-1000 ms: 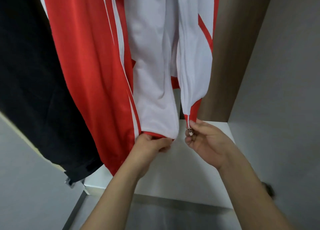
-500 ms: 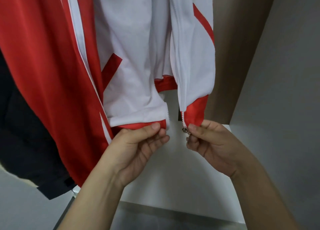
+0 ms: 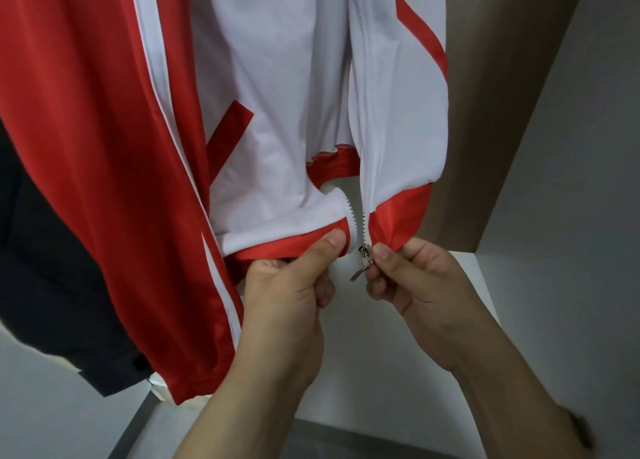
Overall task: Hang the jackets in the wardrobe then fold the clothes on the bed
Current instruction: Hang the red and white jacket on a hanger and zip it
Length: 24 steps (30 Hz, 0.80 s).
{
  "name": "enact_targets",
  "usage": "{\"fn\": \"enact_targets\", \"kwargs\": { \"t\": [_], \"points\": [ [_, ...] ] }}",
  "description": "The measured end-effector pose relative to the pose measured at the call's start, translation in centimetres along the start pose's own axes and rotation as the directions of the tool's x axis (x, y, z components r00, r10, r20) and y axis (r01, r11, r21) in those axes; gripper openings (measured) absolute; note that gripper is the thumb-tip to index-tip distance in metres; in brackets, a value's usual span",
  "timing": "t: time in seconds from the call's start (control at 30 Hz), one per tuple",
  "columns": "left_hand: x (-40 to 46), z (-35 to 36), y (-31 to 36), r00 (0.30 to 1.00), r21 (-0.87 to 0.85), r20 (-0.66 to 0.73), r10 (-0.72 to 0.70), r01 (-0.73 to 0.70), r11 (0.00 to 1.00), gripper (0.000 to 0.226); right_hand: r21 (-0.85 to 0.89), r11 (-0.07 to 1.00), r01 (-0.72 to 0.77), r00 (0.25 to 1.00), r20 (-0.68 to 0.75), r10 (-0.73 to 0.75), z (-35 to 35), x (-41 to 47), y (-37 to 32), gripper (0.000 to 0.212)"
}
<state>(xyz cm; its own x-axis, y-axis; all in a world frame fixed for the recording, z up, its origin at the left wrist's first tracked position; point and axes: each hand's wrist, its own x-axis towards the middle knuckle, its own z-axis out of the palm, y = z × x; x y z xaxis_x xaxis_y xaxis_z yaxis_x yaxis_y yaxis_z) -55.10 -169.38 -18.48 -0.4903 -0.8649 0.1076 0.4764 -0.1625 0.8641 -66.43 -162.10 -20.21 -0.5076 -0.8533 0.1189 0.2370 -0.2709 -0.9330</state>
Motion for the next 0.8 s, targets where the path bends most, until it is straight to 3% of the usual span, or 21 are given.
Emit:
{"fn": "enact_targets", "kwargs": {
  "t": [0.33,0.8],
  "points": [
    [0.0,0.0,0.3,1.000,-0.100,-0.013,-0.008,0.007,0.995,0.030,-0.055,0.998,0.028,0.998,-0.055,-0.031,0.5,0.3,0.6,0.010],
    [0.2,-0.4,0.6,0.990,-0.253,-0.012,-0.138,0.130,0.959,0.019,-0.074,0.995,0.063,0.997,-0.028,-0.065,1.2,0.6,1.2,0.010]
  ]
}}
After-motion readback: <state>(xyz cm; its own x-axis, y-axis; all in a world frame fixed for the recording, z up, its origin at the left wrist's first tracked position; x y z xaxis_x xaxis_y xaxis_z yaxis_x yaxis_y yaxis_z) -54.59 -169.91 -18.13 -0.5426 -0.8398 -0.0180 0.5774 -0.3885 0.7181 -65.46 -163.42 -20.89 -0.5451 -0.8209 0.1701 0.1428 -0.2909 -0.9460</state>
